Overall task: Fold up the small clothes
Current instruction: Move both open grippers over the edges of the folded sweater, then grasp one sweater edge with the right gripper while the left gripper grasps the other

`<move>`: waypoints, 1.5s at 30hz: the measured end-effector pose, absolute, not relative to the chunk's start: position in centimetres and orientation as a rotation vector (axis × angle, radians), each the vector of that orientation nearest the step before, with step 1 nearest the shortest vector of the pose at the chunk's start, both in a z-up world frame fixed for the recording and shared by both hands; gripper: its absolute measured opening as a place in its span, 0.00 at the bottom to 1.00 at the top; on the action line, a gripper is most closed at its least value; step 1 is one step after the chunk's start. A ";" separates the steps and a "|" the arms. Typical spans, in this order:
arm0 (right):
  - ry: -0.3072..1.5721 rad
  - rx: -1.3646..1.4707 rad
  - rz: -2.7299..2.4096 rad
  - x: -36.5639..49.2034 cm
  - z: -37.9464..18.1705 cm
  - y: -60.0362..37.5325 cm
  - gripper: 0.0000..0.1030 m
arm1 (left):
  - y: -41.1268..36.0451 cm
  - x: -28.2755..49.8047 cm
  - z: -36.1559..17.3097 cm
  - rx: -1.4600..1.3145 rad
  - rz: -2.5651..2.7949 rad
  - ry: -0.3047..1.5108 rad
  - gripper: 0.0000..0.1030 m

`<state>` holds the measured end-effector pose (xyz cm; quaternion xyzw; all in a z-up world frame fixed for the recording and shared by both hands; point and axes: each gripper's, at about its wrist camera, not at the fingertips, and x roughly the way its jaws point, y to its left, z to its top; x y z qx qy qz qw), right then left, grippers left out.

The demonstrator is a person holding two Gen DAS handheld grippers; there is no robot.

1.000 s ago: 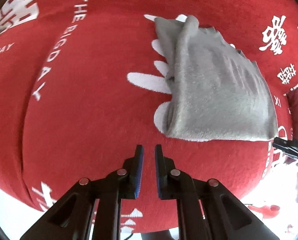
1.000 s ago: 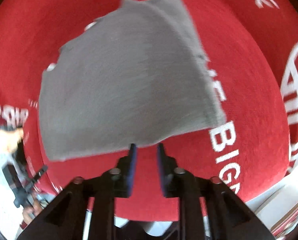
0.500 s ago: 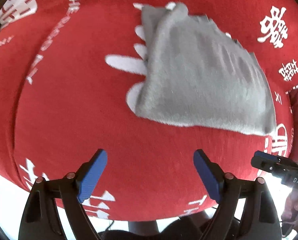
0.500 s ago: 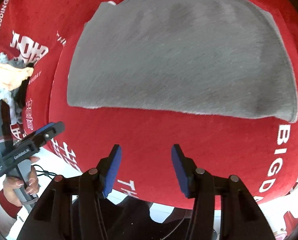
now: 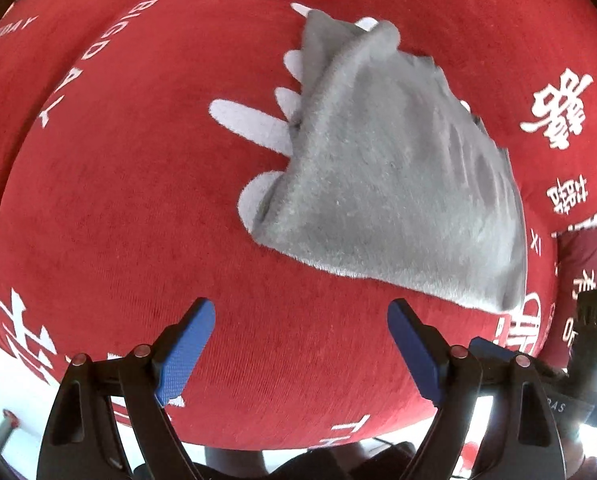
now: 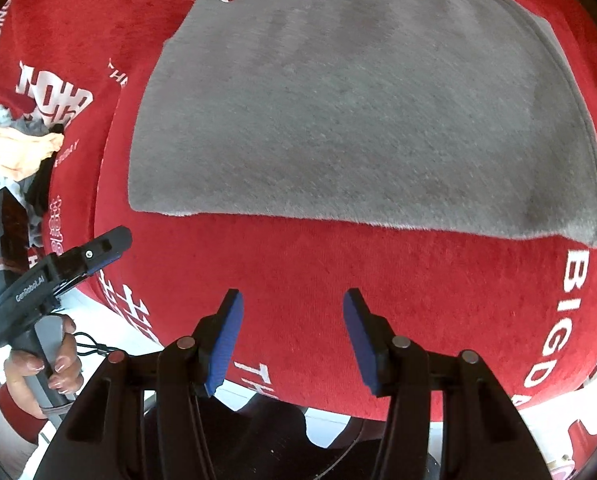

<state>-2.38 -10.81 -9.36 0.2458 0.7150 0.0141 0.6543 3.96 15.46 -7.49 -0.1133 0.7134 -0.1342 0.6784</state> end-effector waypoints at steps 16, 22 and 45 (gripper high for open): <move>1.590 0.415 0.168 11.4 -12.1 -5.9 0.58 | 17.6 3.8 -8.0 -0.303 -0.212 1.577 0.86; 1.594 0.590 0.256 6.8 -11.9 -5.9 0.58 | 19.6 4.3 -8.1 -0.432 -0.230 1.563 0.86; 1.207 1.297 0.180 -0.1 -17.7 -9.0 0.59 | 18.3 5.5 -9.3 -0.696 -0.384 1.545 0.86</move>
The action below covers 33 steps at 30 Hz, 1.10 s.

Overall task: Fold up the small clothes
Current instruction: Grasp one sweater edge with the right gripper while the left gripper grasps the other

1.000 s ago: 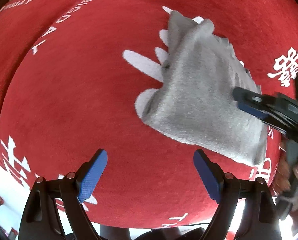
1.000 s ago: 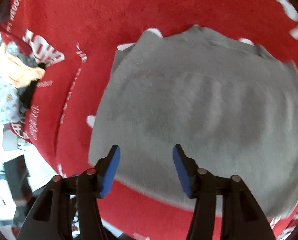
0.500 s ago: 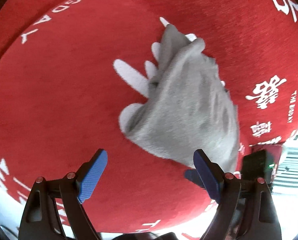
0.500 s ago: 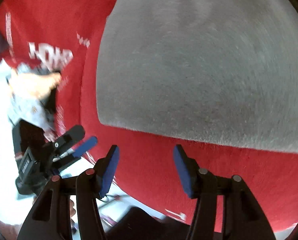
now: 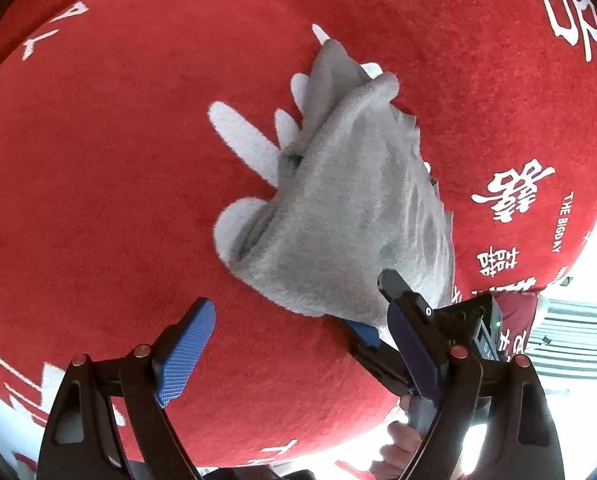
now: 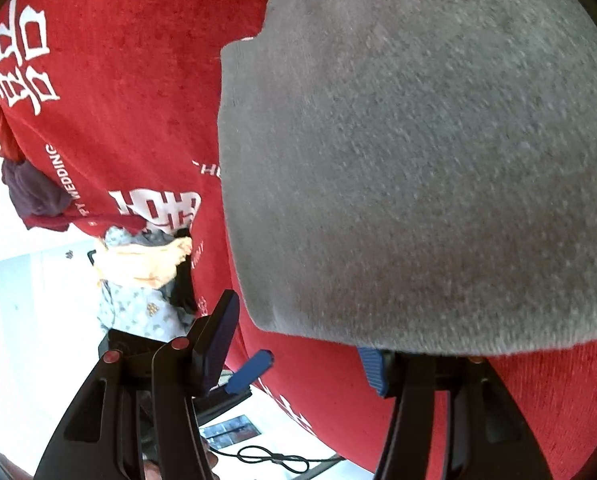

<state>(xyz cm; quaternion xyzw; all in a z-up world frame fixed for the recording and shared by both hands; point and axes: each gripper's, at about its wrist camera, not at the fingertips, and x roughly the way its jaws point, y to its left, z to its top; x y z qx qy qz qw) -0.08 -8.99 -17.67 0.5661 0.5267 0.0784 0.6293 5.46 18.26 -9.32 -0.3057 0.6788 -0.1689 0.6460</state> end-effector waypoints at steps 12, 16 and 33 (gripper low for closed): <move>1.167 1.433 0.184 0.8 -17.1 -11.0 0.10 | 16.7 5.7 -9.5 -0.807 -0.429 1.536 0.86; 1.114 1.452 0.237 1.4 -15.5 -12.1 0.09 | 15.2 6.2 -9.8 -0.858 -0.452 1.508 0.86; 1.273 1.287 0.314 1.3 -15.5 -11.0 0.09 | 10.6 10.1 -11.8 -0.786 -0.334 1.438 0.64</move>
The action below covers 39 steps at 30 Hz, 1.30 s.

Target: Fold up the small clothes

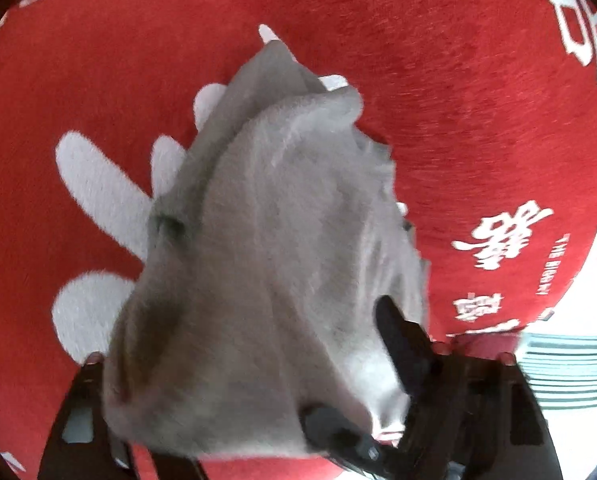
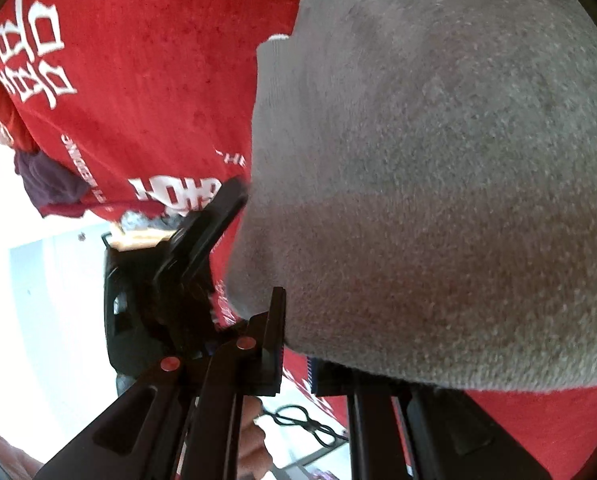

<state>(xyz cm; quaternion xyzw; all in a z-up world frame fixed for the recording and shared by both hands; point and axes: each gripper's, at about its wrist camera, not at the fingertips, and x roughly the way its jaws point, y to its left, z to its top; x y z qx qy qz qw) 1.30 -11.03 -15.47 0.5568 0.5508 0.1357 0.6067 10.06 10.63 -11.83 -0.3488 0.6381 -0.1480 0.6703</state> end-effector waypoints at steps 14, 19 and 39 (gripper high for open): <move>1.535 0.835 0.237 0.7 -11.3 -14.1 0.40 | 6.9 9.3 -9.3 -0.165 -0.295 1.322 0.18; 1.500 0.658 0.217 6.1 -7.7 -17.0 0.62 | 5.9 8.6 -8.5 -0.027 -0.330 1.264 0.18; 2.032 -0.152 0.469 24.9 -14.9 4.2 0.78 | 3.2 4.4 -7.2 0.387 -0.501 1.007 0.18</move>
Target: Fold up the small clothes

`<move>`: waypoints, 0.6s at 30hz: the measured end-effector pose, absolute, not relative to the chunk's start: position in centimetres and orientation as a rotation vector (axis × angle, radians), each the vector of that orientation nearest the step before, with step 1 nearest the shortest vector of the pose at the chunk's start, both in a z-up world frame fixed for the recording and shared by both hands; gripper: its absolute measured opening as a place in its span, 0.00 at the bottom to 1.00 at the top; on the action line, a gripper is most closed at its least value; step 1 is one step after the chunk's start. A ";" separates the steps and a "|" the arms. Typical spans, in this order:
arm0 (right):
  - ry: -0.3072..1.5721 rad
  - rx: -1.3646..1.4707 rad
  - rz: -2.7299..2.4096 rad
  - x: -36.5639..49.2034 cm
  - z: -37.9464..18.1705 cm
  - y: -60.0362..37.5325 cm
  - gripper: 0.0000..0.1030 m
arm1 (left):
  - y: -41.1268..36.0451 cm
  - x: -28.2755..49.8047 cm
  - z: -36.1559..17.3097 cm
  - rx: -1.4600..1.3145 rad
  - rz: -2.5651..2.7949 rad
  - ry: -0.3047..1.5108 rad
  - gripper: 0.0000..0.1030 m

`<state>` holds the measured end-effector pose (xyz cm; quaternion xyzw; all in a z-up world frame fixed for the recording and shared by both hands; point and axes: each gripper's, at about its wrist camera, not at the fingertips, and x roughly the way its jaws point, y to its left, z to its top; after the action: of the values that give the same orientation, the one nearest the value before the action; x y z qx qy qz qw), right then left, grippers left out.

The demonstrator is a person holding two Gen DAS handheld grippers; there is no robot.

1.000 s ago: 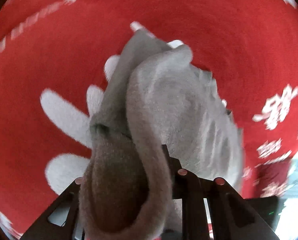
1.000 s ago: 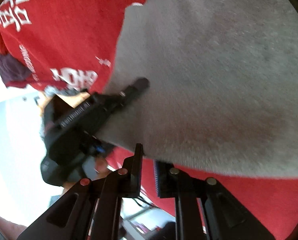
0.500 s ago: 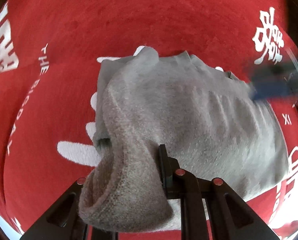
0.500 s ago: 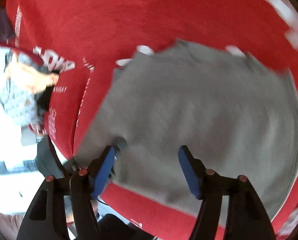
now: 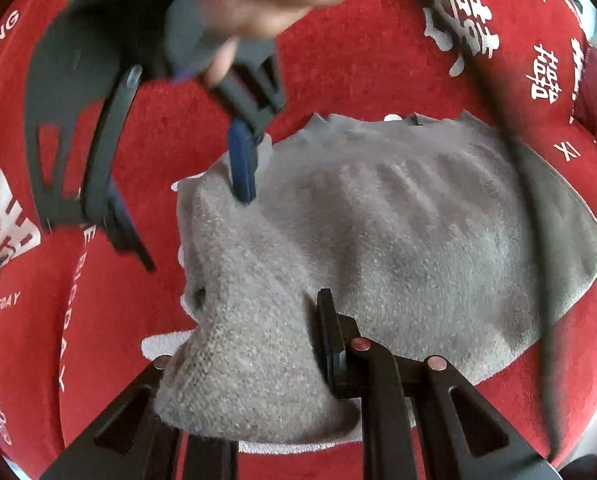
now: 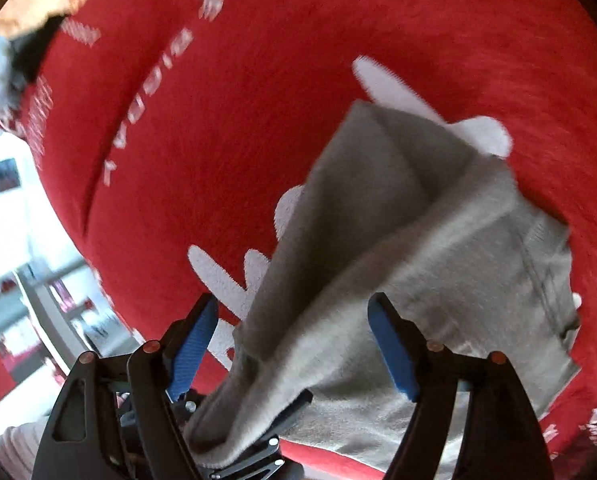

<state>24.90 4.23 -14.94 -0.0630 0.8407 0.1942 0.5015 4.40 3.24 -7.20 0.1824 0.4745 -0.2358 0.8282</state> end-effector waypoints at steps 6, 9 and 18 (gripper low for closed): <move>2.104 -0.325 0.400 24.8 -17.6 6.2 0.78 | 3.2 4.3 -6.8 0.407 -0.518 0.989 0.18; 2.072 -0.353 0.395 24.7 -17.4 6.2 0.70 | 3.2 4.5 -6.4 0.394 -0.520 1.001 0.18; 1.745 0.181 0.475 23.9 -8.6 -5.4 0.12 | 1.0 5.2 -1.5 0.310 -0.579 0.968 0.18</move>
<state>23.89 -5.36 -8.57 0.0787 0.7571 0.2060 0.6149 5.24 1.00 -1.49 0.1461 0.4568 -0.2734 0.8338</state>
